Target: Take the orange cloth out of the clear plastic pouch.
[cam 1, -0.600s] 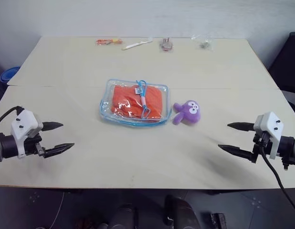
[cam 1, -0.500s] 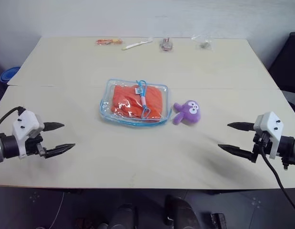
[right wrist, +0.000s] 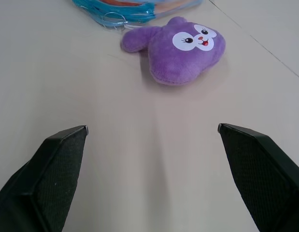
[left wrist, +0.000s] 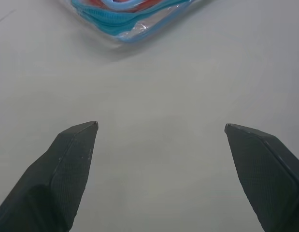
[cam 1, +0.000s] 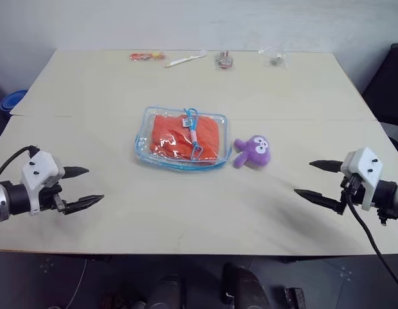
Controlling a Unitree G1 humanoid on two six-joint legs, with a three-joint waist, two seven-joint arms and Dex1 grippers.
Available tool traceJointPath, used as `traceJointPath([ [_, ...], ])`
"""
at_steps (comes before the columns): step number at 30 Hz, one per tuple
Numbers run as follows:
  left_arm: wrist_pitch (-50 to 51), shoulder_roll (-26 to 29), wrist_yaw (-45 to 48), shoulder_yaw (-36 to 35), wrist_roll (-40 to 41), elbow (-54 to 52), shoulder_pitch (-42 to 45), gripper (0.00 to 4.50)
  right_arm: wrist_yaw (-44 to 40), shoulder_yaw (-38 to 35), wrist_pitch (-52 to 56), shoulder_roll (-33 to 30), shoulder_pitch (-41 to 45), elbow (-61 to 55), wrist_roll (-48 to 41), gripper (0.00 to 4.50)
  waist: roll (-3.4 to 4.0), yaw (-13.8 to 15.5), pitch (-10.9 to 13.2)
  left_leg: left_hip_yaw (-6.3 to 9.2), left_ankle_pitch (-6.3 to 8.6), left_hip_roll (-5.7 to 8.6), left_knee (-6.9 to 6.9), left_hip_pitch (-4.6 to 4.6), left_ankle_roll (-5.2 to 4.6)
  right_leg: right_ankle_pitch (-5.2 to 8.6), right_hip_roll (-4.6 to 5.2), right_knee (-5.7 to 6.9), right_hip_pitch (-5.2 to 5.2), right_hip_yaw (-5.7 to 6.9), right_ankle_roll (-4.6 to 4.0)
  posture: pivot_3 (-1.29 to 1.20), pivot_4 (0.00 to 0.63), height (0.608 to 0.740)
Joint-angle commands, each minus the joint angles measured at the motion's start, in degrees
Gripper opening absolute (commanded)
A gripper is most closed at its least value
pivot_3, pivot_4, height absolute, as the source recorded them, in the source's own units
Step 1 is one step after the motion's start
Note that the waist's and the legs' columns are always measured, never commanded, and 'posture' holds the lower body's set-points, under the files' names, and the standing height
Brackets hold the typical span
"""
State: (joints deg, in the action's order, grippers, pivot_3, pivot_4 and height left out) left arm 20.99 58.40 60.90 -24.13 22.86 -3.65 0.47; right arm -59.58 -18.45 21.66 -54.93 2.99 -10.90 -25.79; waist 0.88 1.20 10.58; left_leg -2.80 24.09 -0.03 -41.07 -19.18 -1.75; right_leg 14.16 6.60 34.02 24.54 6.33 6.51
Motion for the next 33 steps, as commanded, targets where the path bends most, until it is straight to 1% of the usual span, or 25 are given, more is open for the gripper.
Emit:
traceJointPath([
  [1,1.68,-0.28,-0.91,-2.13,1.83,-0.34,1.16,4.47,-0.24,-0.95,1.42,0.09,0.01,-1.48,-1.66,4.50,0.00,0.01,0.00,0.00,0.00,0.00,0.00,0.00,0.00,0.00,0.00,0.01,0.00,0.00,0.00,0.00,0.150,0.740],
  [6,1.89,-1.27,-1.83,-2.06,2.95,-0.96,2.73,4.47,-0.07,-0.36,2.99,0.45,0.45,-2.33,-2.34,4.50,0.00,-0.03,0.00,0.00,0.00,0.00,-0.01,0.01,0.00,0.00,0.00,0.02,0.00,-0.01,0.00,0.00,0.150,0.740],
  [10,3.33,-2.16,-2.13,-2.25,4.47,-3.57,2.11,4.47,1.95,0.08,3.68,1.22,0.84,-3.73,-1.55,4.50,0.00,-0.03,0.00,0.00,0.00,-0.01,-0.01,0.01,0.00,0.00,-0.01,0.03,0.00,-0.01,0.00,0.00,0.150,0.740],
  [13,8.84,-3.19,-4.24,-2.20,8.34,-7.58,3.40,4.47,5.94,1.17,7.59,3.42,3.00,-7.52,-3.23,4.50,0.00,-0.03,0.00,0.01,0.00,-0.01,-0.03,0.00,0.00,0.00,0.00,0.03,0.00,-0.02,0.00,0.00,0.150,0.740],
  [16,16.07,-3.77,-5.73,-2.08,14.52,-11.85,5.99,4.47,12.34,4.16,12.95,8.36,8.24,-12.01,-5.68,4.50,-0.03,-0.11,0.00,0.05,-0.01,-0.07,-0.12,0.00,0.04,0.00,-0.02,0.10,0.00,-0.02,0.00,0.00,0.150,0.740],
  [17,17.87,-4.27,-6.37,-1.60,16.68,-12.77,8.11,4.47,16.55,7.53,15.42,12.92,12.25,-12.98,-5.89,4.50,-0.05,-0.18,-0.01,0.05,-0.01,-0.07,-0.12,0.00,0.07,0.00,-0.02,0.12,0.02,-0.04,0.00,0.00,0.150,0.740],
  [18,19.32,-4.60,-6.98,-0.74,18.47,-13.24,10.98,4.47,21.54,11.77,18.09,19.47,17.36,-12.70,-5.85,4.50,-0.07,-0.46,-0.02,0.07,-0.03,-0.07,-0.11,0.07,0.10,0.00,-0.02,0.17,0.00,-0.06,0.00,0.00,0.150,0.740],
  [20,20.88,-4.62,-7.45,0.94,19.85,-13.63,14.99,4.47,28.48,17.26,21.62,29.16,24.55,-11.46,-4.98,4.50,-0.07,-1.42,-0.02,0.07,-0.07,-0.10,-0.15,0.05,0.21,-0.03,-0.06,0.21,0.03,-0.05,-0.05,0.00,0.150,0.740],
  [23,19.37,-3.17,-6.09,3.88,17.16,-13.41,17.52,4.47,33.78,21.06,23.15,37.31,31.04,-6.90,-2.10,4.50,0.00,-1.95,0.00,0.02,-0.13,0.13,0.02,-0.01,0.32,0.09,-0.04,0.56,0.42,-0.08,-0.27,0.00,0.150,0.740],
  [24,18.18,-2.27,-5.28,4.59,15.87,-12.52,18.05,4.47,36.19,22.84,22.49,40.89,33.98,-2.70,-0.33,4.50,-0.01,-2.13,0.00,0.01,-0.13,0.24,0.07,-0.04,0.33,0.14,-0.04,0.71,0.54,-0.06,-0.36,0.00,0.150,0.740],
  [25,17.32,-1.64,-4.70,5.04,15.01,-11.81,18.39,4.47,37.87,24.03,21.94,43.39,36.01,0.34,0.96,4.50,-0.03,-2.32,-0.01,0.07,-0.12,0.31,0.09,-0.05,0.34,0.19,-0.04,0.95,0.65,0.00,-0.46,0.00,0.150,0.740],
  [27,15.35,-0.56,-3.85,5.52,13.04,-9.68,19.00,4.47,39.74,26.56,18.49,47.14,39.98,8.35,5.10,4.50,-0.07,-3.09,-0.03,0.08,-0.12,0.33,0.11,-0.11,0.35,0.24,-0.04,1.03,0.71,0.15,-0.55,0.00,0.150,0.740],
  [31,13.24,0.00,-3.42,5.93,11.00,-7.45,19.88,4.47,40.68,26.69,14.07,51.45,44.53,19.53,8.32,4.50,-0.07,-3.67,-0.03,-0.11,-0.13,0.29,0.17,-0.12,0.38,0.27,-0.06,0.98,0.72,0.35,-0.60,0.00,0.150,0.740],
  [33,13.06,-0.08,-3.32,5.88,10.92,-7.31,20.06,4.50,40.17,26.84,12.75,53.28,45.75,22.44,8.83,4.11,-0.07,-4.05,-0.03,-0.21,-0.14,0.27,0.18,-0.12,0.41,0.28,-0.06,0.98,0.72,0.38,-0.61,0.00,0.150,0.740],
])
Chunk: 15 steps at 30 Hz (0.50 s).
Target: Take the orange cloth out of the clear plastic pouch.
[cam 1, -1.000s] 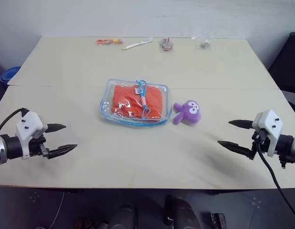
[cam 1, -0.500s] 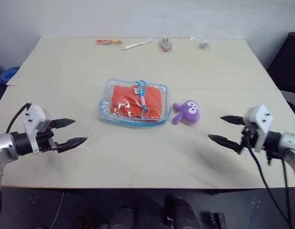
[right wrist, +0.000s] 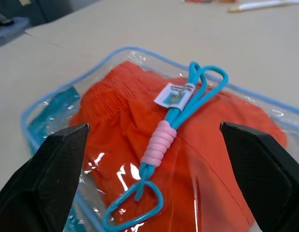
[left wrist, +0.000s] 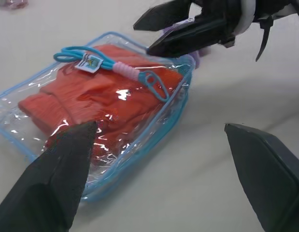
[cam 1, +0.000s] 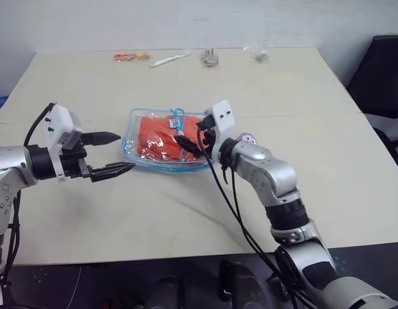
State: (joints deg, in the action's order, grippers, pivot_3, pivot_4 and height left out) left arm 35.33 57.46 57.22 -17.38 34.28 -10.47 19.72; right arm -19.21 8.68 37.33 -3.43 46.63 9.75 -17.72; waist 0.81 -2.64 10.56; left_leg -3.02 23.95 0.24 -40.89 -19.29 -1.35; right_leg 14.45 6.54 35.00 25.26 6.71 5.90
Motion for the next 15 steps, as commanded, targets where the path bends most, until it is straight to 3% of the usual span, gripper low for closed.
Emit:
traceJointPath([
  [1,-1.34,0.75,0.36,-0.82,-0.55,-0.51,0.87,4.50,-0.60,0.01,-3.53,2.38,2.47,2.68,1.18,3.95,0.00,-0.55,0.00,0.01,0.00,-0.02,0.00,-0.01,0.01,0.00,-0.01,0.00,0.00,0.02,0.00,0.00,0.150,0.740],
  [4,-1.64,0.31,0.07,-0.71,-0.82,-0.78,0.75,4.50,-2.00,1.06,-4.66,3.51,3.15,4.87,2.55,2.93,0.01,-1.04,0.00,0.08,0.00,-0.08,0.02,-0.01,0.04,0.01,-0.01,0.00,0.06,0.05,-0.01,0.00,0.150,0.740],
  [15,-2.91,-0.91,-0.99,-0.20,-1.82,0.46,1.60,4.50,-6.24,2.97,-7.05,6.31,5.01,12.65,6.10,2.93,0.01,-2.11,0.01,0.21,0.00,-0.11,0.02,0.00,0.05,0.01,0.00,0.03,0.07,0.03,-0.02,0.00,0.150,0.740],
])
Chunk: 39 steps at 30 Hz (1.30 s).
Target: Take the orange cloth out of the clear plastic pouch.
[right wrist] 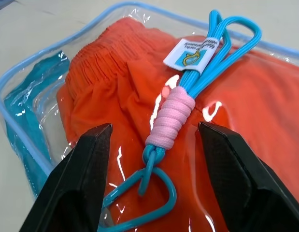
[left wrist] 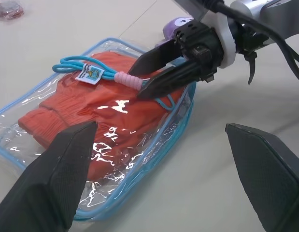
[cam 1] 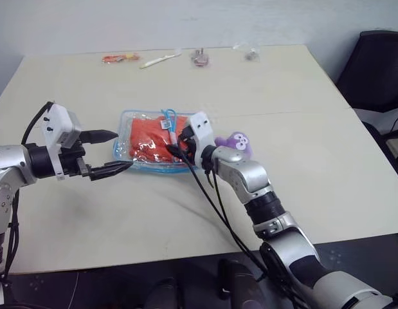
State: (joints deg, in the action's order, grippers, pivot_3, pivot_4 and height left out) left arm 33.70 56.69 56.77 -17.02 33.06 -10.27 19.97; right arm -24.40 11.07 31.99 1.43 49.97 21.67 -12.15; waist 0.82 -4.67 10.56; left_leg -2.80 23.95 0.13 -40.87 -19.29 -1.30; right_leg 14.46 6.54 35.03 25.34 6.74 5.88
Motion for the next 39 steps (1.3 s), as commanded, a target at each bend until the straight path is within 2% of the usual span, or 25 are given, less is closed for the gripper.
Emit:
traceJointPath([
  [1,-1.40,-0.20,-0.61,-0.49,-0.71,0.37,1.48,4.50,-1.08,0.45,-2.13,1.76,1.95,1.74,0.83,2.93,0.00,-0.14,0.00,0.00,0.00,0.00,0.00,0.00,0.00,0.00,0.00,0.00,0.00,0.00,0.00,0.00,0.150,0.740],
  [2,-1.46,-0.26,-0.66,-0.43,-0.79,0.43,1.58,4.50,-0.89,0.25,-2.72,1.99,2.28,2.76,1.23,2.93,0.00,-0.17,0.00,0.01,0.00,-0.01,0.00,0.00,0.00,0.00,-0.01,0.00,0.00,0.00,0.00,0.00,0.150,0.740],
  [5,-1.55,-0.41,-0.65,-0.35,-0.96,0.48,1.79,4.50,0.10,-1.53,-4.42,2.73,3.35,5.17,1.53,2.39,0.00,-0.21,0.00,0.01,0.00,-0.02,0.00,0.00,0.01,0.01,-0.01,0.02,0.02,0.00,-0.01,0.00,0.150,0.740],
  [9,-1.78,-0.71,-0.70,0.12,-1.23,0.73,2.36,4.50,-0.03,-2.25,-5.90,2.44,3.61,4.49,1.66,0.91,0.01,-0.18,0.01,0.03,0.00,-0.01,0.00,0.00,0.01,0.01,0.00,0.03,0.02,0.00,-0.01,0.00,0.150,0.740],
  [12,-1.64,-1.71,-0.82,1.23,-0.93,0.67,3.44,4.50,-0.83,-2.35,-4.64,1.58,2.21,0.33,1.30,0.02,0.01,-0.13,0.01,0.05,0.00,-0.01,0.00,0.00,0.01,0.01,0.01,0.04,0.02,0.00,-0.01,0.00,0.150,0.740],
  [15,-1.35,-3.58,-0.84,3.24,-0.54,-0.04,4.97,4.50,-2.07,-2.39,-0.40,-0.66,-0.26,-7.78,0.09,0.02,0.01,0.05,0.01,0.08,0.00,-0.01,-0.01,-0.01,0.01,0.01,0.02,0.05,0.02,0.00,-0.01,0.00,0.150,0.740],
  [18,-0.60,-7.36,-1.32,6.82,0.02,-0.99,8.16,4.50,-2.57,-5.68,7.43,-6.07,-4.52,-23.10,-3.15,0.02,0.01,0.82,0.01,0.18,0.00,0.00,-0.08,-0.08,0.00,0.00,0.06,0.06,0.01,0.00,-0.01,0.00,0.150,0.740],
  [23,0.61,-15.02,-1.04,14.15,0.61,-2.86,13.99,4.50,-0.98,-20.74,22.55,-21.87,-13.95,-44.36,-7.80,0.02,-0.01,3.40,0.00,0.29,0.02,0.01,-0.31,-0.35,-0.03,-0.01,0.15,-0.01,0.01,0.00,0.02,0.00,0.150,0.740],
  [26,1.25,-17.93,0.19,16.77,1.46,-3.55,16.41,4.50,-1.23,-30.15,27.82,-31.30,-23.10,-49.98,-7.90,0.02,-0.06,4.39,-0.03,0.20,0.03,0.12,-0.36,-0.40,-0.06,-0.02,0.12,-0.07,0.01,-0.06,0.04,0.00,0.150,0.740],
  [28,1.06,-19.00,1.35,17.89,1.65,-3.40,17.58,4.50,-1.86,-35.84,29.71,-34.76,-29.48,-52.20,-8.71,0.02,-0.07,4.61,-0.02,0.04,0.02,0.07,-0.34,-0.40,-0.05,-0.02,0.05,-0.10,0.02,-0.06,0.04,0.00,0.150,0.740],
  [32,-0.07,-21.28,3.86,20.53,0.94,-1.78,20.03,4.50,-1.75,-43.72,28.62,-35.99,-41.21,-52.75,-8.52,0.02,-0.06,4.58,-0.02,-0.62,-0.01,-0.02,-0.25,-0.17,0.00,-0.02,-0.03,0.01,0.02,-0.26,0.04,0.00,0.150,0.740],
  [34,-0.91,-22.72,5.17,22.28,0.22,-0.71,21.51,4.50,-1.24,-45.11,26.05,-34.60,-45.23,-51.69,-8.19,0.68,-0.06,4.53,-0.02,-0.89,-0.02,-0.02,-0.17,0.06,-0.01,-0.02,-0.03,0.07,-0.02,-0.49,0.05,0.00,0.150,0.740],
  [39,-2.79,-24.41,7.11,23.91,-1.11,1.54,23.57,4.50,0.55,-47.20,23.61,-31.99,-47.33,-49.98,-9.10,2.26,-0.06,4.61,-0.02,-0.91,-0.02,-0.01,-0.20,0.11,-0.02,-0.03,-0.07,0.08,-0.02,-0.61,0.06,0.00,0.150,0.740],
])
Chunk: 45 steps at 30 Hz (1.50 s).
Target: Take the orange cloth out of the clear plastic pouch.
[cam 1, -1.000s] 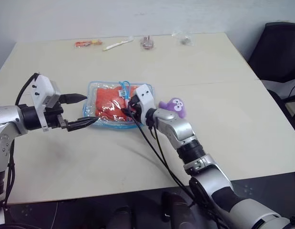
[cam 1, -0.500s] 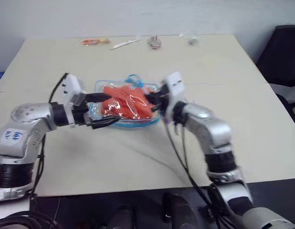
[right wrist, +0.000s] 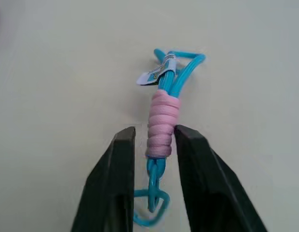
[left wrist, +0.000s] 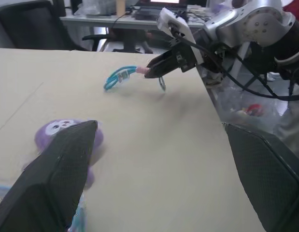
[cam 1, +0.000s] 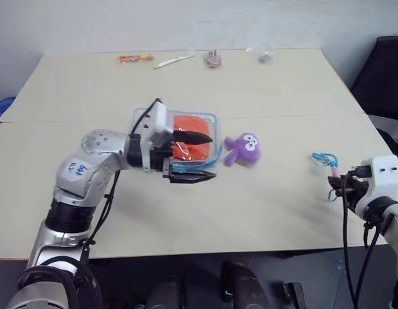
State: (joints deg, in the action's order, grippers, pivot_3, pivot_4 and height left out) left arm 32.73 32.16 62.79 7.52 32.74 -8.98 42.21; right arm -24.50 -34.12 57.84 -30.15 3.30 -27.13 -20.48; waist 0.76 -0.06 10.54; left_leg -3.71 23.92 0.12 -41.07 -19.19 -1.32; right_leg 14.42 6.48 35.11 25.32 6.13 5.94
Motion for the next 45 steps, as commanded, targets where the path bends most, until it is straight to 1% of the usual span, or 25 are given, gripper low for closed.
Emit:
traceJointPath([
  [1,-2.11,0.08,1.30,-0.55,-0.96,0.55,1.44,4.50,0.72,-1.86,-2.57,-0.63,-1.04,-1.29,-0.75,2.60,0.01,0.00,0.00,0.01,0.00,0.01,0.01,0.00,0.00,0.00,0.01,-0.01,0.00,-0.01,0.00,0.00,0.150,0.740],
  [5,-2.95,0.16,2.10,-0.87,-1.51,1.53,1.38,4.50,0.40,-2.45,-2.80,-1.65,-1.98,-1.96,-1.83,3.91,0.01,0.19,0.00,0.03,0.00,0.01,0.01,-0.03,-0.01,0.00,0.02,-0.04,0.00,0.01,0.00,0.00,0.150,0.740],
  [6,-3.19,0.38,2.20,-1.07,-1.71,1.69,1.11,4.50,-0.20,-2.38,-3.24,-3.04,-2.36,-2.01,-1.56,4.33,0.01,0.25,0.00,0.04,-0.01,0.03,0.00,-0.03,-0.02,0.00,0.03,-0.04,0.00,0.01,0.01,0.00,0.150,0.740],
  [7,-3.46,0.60,2.26,-1.25,-1.96,1.86,0.88,4.50,-1.00,-1.99,-3.94,-4.67,-2.71,-2.07,-1.18,4.48,0.01,0.32,0.00,0.04,-0.01,0.05,-0.01,-0.04,-0.03,-0.01,0.05,-0.04,0.00,0.00,0.02,0.00,0.150,0.740],
  [9,-4.30,1.44,2.31,-1.44,-2.88,2.19,0.34,4.50,-3.61,0.26,-7.36,-9.00,-3.58,-2.56,0.46,4.48,0.01,0.39,0.00,0.06,-0.01,0.06,0.00,-0.04,-0.05,-0.01,0.05,-0.05,0.00,0.00,0.02,0.00,0.150,0.740],
  [11,-5.67,2.74,2.55,-1.62,-4.30,2.93,-0.13,4.50,-7.70,4.26,-13.28,-14.46,-5.24,-3.53,2.94,4.48,0.00,0.31,0.00,0.05,-0.01,0.06,0.00,-0.03,-0.05,-0.02,0.05,-0.06,0.00,-0.01,0.03,0.00,0.150,0.740],
  [13,-7.66,4.46,3.08,-2.02,-6.05,4.53,-0.45,4.50,-11.72,7.74,-17.52,-18.19,-5.28,-4.72,2.95,4.48,0.00,0.17,0.00,0.03,-0.01,0.04,0.01,-0.02,-0.05,-0.02,0.01,-0.08,-0.01,0.01,0.03,0.00,0.150,0.740],
  [14,-8.52,5.08,3.31,-2.16,-6.69,5.26,-0.50,4.50,-12.91,8.82,-18.76,-19.20,-4.99,-4.95,2.66,4.48,-0.01,0.06,0.00,0.03,-0.01,0.00,0.02,-0.01,-0.05,-0.02,-0.02,-0.08,-0.01,0.00,0.03,0.00,0.150,0.740],
  [18,-13.91,9.96,5.22,-2.87,-10.94,9.65,-1.27,4.50,-16.94,17.36,-20.80,-22.10,0.47,-7.99,1.46,4.48,-0.03,-0.09,0.02,0.05,-0.01,-0.04,0.00,-0.01,-0.04,-0.02,-0.06,-0.10,-0.01,0.03,0.03,0.00,0.150,0.740],
  [21,-20.04,13.03,6.87,-1.79,-15.24,12.99,-1.99,4.50,-20.17,20.37,-20.86,-22.27,3.01,-11.42,-1.95,4.48,-0.04,0.21,0.02,0.10,-0.01,-0.03,0.00,-0.06,-0.04,-0.02,-0.03,-0.14,0.01,0.08,0.03,0.00,0.150,0.740],
  [24,-24.13,15.01,8.17,-1.64,-17.93,16.52,-1.86,4.50,-21.89,20.66,-18.72,-20.82,5.23,-15.47,-8.53,4.48,-0.11,1.08,0.07,0.14,-0.01,0.01,-0.01,-0.13,-0.05,-0.02,0.01,-0.21,-0.01,0.20,0.03,0.00,0.150,0.740],
  [26,-26.47,15.67,8.90,-1.80,-19.18,18.49,-1.50,4.50,-21.87,20.77,-17.66,-20.46,5.97,-16.77,-11.06,4.48,-0.15,1.54,0.08,0.15,0.01,0.01,-0.09,-0.16,-0.08,-0.03,0.02,-0.23,-0.03,0.22,0.04,0.00,0.150,0.740],
  [29,-30.97,17.86,10.80,-2.08,-21.63,23.52,0.26,4.50,-22.26,19.88,-16.26,-19.63,6.36,-18.44,-17.28,4.48,-0.25,1.59,0.12,0.22,0.02,0.03,-0.13,-0.18,-0.10,-0.04,0.05,-0.27,-0.12,0.31,0.07,0.00,0.150,0.740],
  [32,-40.96,20.09,10.96,-0.27,-27.69,31.94,3.10,4.50,-21.35,19.18,-14.75,-19.73,7.68,-18.10,-20.98,4.48,-0.28,1.51,0.13,0.24,0.02,0.03,-0.14,-0.17,-0.10,-0.04,0.04,-0.27,-0.15,0.36,0.07,0.00,0.150,0.740],
  [36,-49.30,19.87,10.61,1.11,-32.07,40.97,7.21,4.50,-20.04,19.27,-13.70,-20.34,8.95,-17.63,-23.09,4.48,-0.29,1.49,0.13,0.22,0.02,0.03,-0.11,-0.15,-0.11,-0.04,0.04,-0.26,-0.15,0.38,0.07,0.00,0.150,0.740],
  [40,-53.31,18.48,9.98,1.64,-34.08,46.88,9.81,4.50,-18.76,20.02,-13.20,-20.45,9.68,-17.74,-23.74,4.48,-0.32,1.51,0.12,0.21,0.05,0.05,-0.13,-0.17,-0.16,-0.05,0.06,-0.26,-0.15,0.41,0.09,0.00,0.150,0.740],
  [45,-56.75,16.48,7.82,2.44,-36.65,51.26,11.75,4.50,-17.71,20.53,-12.78,-20.56,10.15,-17.79,-24.12,4.48,-0.34,1.43,0.13,0.21,0.06,0.04,-0.14,-0.18,-0.18,-0.06,0.06,-0.26,-0.15,0.42,0.10,0.00,0.150,0.740],
])
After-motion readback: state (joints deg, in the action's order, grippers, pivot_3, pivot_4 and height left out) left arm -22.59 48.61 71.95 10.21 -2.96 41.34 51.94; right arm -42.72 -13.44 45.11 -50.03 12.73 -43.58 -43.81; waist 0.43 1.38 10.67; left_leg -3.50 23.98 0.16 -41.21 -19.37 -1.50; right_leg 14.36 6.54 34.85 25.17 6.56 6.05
